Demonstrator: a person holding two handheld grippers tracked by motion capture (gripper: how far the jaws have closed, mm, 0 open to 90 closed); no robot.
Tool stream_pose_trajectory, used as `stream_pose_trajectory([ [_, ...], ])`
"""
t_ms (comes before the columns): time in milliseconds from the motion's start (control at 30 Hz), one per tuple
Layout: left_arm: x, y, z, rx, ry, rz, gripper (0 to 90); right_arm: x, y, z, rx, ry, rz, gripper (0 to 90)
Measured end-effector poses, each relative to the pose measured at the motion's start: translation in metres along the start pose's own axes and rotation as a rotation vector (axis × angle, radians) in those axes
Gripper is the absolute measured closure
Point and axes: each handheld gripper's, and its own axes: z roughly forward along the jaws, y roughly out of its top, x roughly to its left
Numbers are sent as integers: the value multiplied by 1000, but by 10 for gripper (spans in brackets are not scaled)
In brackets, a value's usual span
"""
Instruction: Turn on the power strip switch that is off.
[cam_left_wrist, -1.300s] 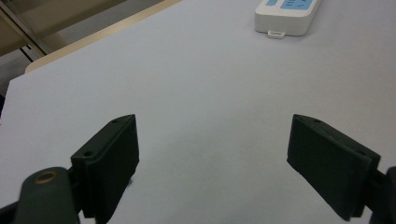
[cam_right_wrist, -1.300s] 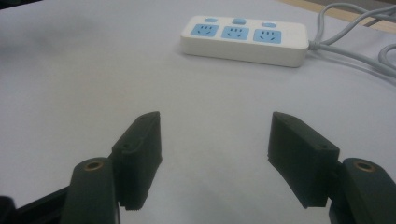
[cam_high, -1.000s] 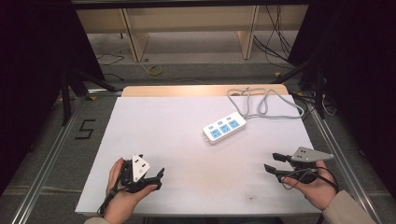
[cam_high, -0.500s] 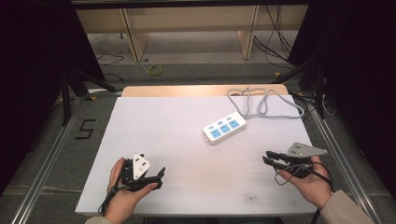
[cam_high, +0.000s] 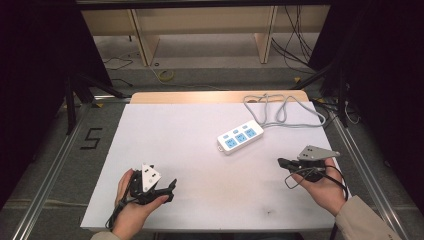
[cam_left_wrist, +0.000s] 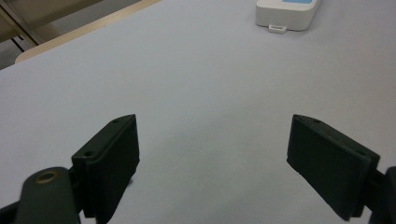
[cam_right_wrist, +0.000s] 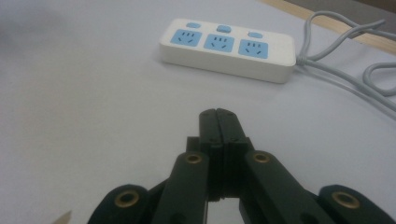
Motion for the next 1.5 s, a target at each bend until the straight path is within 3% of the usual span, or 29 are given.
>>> stream_pose_trajectory([
  [1500, 1, -1, 1, 14, -8, 5, 165, -6, 52, 68, 33, -25, -3, 900],
])
